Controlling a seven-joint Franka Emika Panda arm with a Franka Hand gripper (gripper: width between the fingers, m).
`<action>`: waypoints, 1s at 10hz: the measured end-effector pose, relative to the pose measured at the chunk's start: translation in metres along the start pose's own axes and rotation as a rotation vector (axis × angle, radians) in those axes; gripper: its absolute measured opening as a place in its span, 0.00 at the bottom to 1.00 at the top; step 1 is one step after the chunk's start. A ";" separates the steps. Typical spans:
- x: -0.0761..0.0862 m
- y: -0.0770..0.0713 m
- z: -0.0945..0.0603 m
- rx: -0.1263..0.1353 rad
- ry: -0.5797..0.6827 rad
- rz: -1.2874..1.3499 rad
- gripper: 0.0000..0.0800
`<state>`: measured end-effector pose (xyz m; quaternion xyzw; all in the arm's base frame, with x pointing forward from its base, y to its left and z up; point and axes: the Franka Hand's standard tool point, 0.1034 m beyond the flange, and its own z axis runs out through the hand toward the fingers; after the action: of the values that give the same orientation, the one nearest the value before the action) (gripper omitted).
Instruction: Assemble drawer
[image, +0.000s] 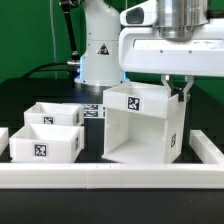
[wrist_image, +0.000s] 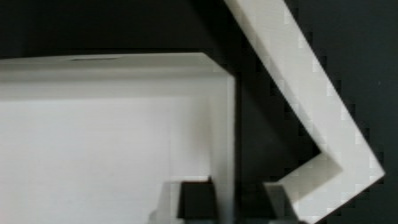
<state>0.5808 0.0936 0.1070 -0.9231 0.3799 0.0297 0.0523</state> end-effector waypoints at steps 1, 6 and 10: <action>0.002 0.001 0.000 0.000 0.001 0.074 0.05; -0.005 -0.006 0.001 0.029 -0.020 0.399 0.05; -0.004 -0.015 0.001 0.078 -0.046 0.755 0.05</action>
Offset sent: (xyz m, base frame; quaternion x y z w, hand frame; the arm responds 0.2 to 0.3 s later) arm 0.0000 0.0000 0.0000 0.0000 0.0000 0.1296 0.9916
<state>0.5880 0.1070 0.1076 -0.7143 0.6930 0.0530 0.0812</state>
